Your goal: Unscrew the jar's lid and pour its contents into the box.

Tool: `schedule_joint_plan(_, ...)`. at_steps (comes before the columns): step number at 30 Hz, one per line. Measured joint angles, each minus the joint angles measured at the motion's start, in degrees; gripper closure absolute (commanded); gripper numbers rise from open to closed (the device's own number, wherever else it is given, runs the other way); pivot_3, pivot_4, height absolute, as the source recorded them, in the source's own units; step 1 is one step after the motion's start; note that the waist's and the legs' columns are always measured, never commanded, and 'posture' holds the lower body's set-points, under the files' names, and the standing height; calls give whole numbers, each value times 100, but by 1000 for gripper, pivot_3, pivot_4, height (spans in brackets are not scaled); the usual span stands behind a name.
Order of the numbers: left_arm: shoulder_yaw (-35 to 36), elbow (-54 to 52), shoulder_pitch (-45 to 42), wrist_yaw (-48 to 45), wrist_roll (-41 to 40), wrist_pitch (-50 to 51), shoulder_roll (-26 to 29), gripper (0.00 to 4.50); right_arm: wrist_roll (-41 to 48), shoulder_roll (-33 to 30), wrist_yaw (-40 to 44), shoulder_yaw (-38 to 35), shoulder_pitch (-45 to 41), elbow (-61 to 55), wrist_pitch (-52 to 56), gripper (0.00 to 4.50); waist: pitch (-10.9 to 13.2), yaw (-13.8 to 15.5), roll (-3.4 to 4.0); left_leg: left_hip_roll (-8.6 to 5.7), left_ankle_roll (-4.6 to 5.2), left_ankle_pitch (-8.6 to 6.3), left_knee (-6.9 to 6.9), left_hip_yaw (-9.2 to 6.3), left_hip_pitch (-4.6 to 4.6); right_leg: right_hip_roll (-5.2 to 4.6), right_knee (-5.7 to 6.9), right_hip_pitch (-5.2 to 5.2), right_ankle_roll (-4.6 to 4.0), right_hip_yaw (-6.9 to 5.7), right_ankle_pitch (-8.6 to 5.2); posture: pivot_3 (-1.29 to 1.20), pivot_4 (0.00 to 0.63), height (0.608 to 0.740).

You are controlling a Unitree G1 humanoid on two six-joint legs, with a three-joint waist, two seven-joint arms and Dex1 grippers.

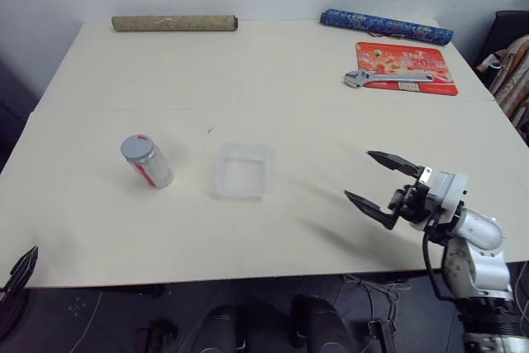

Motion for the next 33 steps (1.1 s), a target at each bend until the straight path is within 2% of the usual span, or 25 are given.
schedule_joint_plan(3,-2,-41,69,-32,-73,52,-107,52,12,69,23,109,-60,-44,-63,0,-16,57,-27,-6,5,-3,3,-8,0,-9,-1,-1,-2,-1,0,0,150,740)
schedule_joint_plan(6,-100,-635,72,-67,-276,201,-162,52,36,72,76,115,-97,-30,-150,0,-24,104,-40,-6,4,-3,3,-10,0,-12,-4,3,-7,2,2,0,150,740)
schedule_joint_plan(10,-470,-1647,-46,-4,-442,381,-214,52,46,67,204,113,-106,111,-188,0,-23,113,-38,-4,0,-3,2,-9,0,-8,-2,2,-11,4,1,0,150,740)
schedule_joint_plan(16,-1090,-2471,-541,275,-669,928,-229,52,55,53,279,90,-23,260,-272,0,-22,112,-37,-3,-1,0,4,-6,0,3,8,4,-13,0,-1,0,150,740)
schedule_joint_plan(21,-1699,-2357,-1246,387,-596,1225,-109,52,37,44,144,85,2,202,-247,0,-23,115,-36,-3,25,26,6,-4,2,7,19,3,-13,-1,-1,0,150,740)
schedule_joint_plan(25,-2153,-2002,-1855,671,-148,1199,-111,52,12,43,4,109,-29,33,-207,0,-23,127,-36,-5,23,30,8,-4,2,7,25,3,-12,-2,0,0,150,740)
schedule_joint_plan(33,-2720,-1367,-2716,1171,363,1119,-437,52,-100,18,-324,105,-5,-163,-121,0,-23,134,-36,-6,25,32,8,-5,1,8,33,3,-12,-10,0,0,150,740)
